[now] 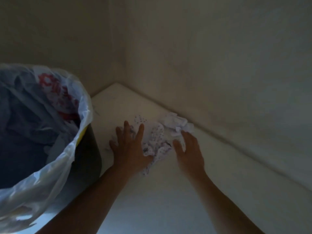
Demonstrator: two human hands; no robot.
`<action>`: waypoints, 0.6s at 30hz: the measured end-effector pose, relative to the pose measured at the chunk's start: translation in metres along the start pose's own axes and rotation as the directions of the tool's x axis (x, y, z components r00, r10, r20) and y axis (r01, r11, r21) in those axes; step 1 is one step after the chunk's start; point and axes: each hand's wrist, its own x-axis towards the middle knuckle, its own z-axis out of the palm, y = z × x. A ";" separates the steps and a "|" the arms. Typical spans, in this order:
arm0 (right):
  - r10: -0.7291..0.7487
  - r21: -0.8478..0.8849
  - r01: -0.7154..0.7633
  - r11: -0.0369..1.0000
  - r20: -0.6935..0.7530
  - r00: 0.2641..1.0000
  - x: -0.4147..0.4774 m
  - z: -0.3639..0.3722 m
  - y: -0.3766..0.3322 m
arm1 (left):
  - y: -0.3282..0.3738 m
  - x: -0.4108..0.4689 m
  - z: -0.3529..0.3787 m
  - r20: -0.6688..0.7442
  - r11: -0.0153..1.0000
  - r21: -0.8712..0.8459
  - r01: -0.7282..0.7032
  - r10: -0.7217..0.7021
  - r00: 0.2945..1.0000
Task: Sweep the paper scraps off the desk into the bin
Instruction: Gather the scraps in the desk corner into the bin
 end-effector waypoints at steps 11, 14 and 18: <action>0.422 -0.302 -0.404 0.863 -0.008 0.907 0.046 -0.055 0.097 | 0.018 -0.003 0.012 0.008 0.965 0.196 -0.176 0.177 0.984; 0.279 -0.314 -0.244 0.917 0.073 0.957 0.041 -0.032 0.072 | 0.011 -0.001 0.011 0.022 0.962 0.227 -0.155 0.154 0.988; 0.091 -0.288 -0.042 0.957 0.161 0.983 0.036 -0.013 0.048 | 0.003 -0.001 0.010 0.019 0.973 0.194 -0.121 0.120 0.993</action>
